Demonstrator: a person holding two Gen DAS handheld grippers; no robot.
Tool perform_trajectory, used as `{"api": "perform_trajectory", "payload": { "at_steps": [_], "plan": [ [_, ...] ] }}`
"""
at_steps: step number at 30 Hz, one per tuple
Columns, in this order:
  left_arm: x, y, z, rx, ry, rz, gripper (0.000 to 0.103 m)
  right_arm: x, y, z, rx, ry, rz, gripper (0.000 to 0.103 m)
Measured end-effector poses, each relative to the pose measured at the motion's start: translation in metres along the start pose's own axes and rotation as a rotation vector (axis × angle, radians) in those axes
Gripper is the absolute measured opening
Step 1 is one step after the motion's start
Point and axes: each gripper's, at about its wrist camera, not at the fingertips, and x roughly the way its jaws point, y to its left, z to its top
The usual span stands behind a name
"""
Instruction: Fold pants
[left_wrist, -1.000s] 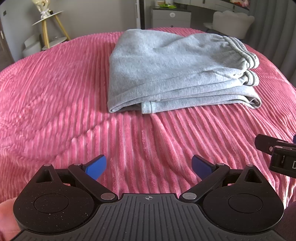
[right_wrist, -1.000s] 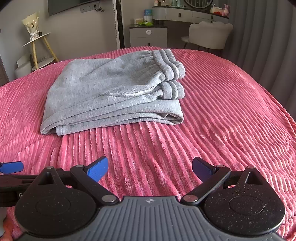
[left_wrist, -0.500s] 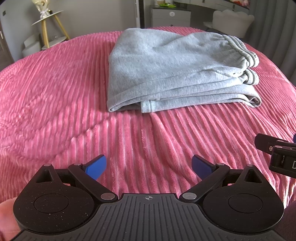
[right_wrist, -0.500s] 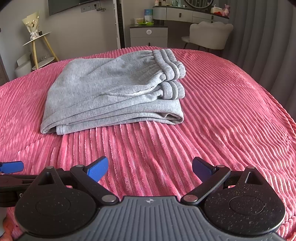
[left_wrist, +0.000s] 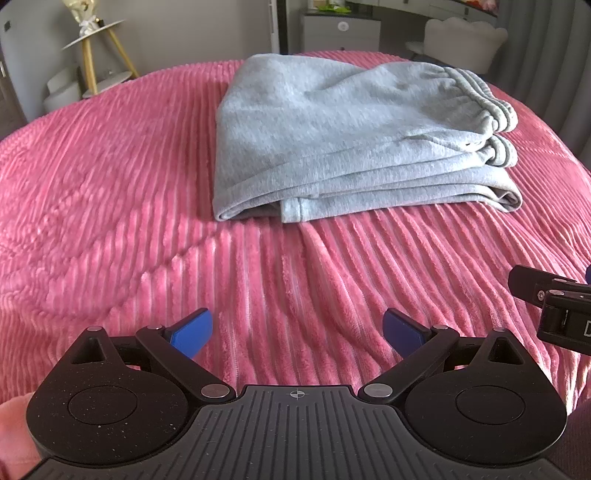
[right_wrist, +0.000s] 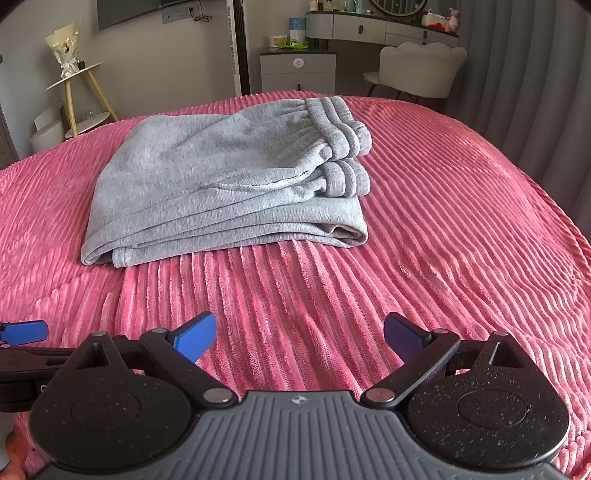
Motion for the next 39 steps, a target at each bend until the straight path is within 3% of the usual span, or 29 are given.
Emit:
{"api": "perform_trajectory", "payload": {
  "at_steps": [39],
  "plan": [
    [0.0030, 0.0010, -0.0001, 0.004, 0.011, 0.001, 0.101, 0.0034, 0.0011, -0.0001, -0.005, 0.014, 0.006, 0.097]
  ]
}}
